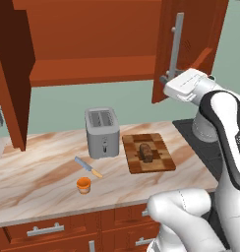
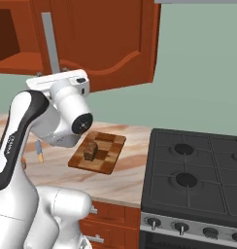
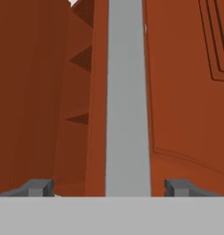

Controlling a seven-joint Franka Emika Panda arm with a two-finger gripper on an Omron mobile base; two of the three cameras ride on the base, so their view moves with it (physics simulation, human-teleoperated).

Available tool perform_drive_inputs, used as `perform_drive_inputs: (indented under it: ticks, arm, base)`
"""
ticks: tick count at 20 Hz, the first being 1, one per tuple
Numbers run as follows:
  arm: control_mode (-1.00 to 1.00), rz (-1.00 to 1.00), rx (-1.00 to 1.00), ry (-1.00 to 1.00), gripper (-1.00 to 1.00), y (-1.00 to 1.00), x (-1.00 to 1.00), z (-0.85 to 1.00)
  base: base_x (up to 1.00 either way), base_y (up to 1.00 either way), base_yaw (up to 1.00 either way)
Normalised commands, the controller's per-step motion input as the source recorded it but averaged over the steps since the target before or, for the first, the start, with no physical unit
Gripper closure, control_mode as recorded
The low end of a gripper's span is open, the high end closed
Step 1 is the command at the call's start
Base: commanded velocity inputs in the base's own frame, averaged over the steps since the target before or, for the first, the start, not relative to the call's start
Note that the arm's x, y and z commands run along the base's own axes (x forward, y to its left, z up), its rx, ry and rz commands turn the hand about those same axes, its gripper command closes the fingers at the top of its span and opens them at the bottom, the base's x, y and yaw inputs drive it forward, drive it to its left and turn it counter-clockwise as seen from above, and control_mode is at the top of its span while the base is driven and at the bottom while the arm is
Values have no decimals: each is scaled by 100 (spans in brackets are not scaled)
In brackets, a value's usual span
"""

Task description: Pick the bread, place it on the cutting board, pick the jam, place it on the counter, and close the cabinet.

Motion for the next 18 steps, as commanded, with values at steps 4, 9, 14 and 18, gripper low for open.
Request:
perform_drive_inputs:
  ticks: [4, 9, 14, 18]
  arm:
    - [-100, -7, 0, -2, -100, 19, 35, 0]
    - [-100, -7, 0, -1, -100, 19, 33, 0]
    - [-100, -8, 0, -1, -100, 15, 31, 0]
    - [-100, -10, 0, 0, -100, 8, 29, 0]
  base:
    - [0, 0, 0]
    - [0, 0, 0]
    - [0, 0, 0]
    - [0, 0, 0]
